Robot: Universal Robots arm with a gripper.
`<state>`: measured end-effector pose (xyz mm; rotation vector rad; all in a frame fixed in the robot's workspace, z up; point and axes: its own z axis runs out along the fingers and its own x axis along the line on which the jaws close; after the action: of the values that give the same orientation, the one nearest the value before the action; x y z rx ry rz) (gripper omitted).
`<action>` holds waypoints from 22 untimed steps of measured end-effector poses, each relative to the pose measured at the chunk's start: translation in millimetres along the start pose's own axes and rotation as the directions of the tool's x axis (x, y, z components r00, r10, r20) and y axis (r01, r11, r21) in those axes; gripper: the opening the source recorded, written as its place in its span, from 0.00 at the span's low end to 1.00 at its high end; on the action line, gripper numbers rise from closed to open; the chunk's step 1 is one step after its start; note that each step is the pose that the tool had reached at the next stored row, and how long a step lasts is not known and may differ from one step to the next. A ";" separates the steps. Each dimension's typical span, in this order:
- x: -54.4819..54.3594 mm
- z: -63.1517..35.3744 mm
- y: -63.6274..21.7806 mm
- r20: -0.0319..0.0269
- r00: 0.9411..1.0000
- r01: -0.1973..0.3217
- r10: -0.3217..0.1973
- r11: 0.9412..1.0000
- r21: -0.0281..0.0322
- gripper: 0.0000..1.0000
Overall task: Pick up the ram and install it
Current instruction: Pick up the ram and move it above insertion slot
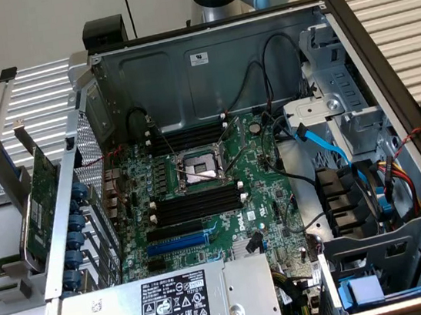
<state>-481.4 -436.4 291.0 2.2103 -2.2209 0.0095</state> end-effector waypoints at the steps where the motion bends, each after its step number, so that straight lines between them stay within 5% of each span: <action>1: 0.0 1.8 0.0 0.000 1.000 0.000 0.000 1.000 0.000 0.45; 22: 9.2 40.1 -6.1 0.000 1.000 0.000 0.000 1.000 0.000 0.45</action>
<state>-475.4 -446.1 251.0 2.2098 -2.2214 0.0095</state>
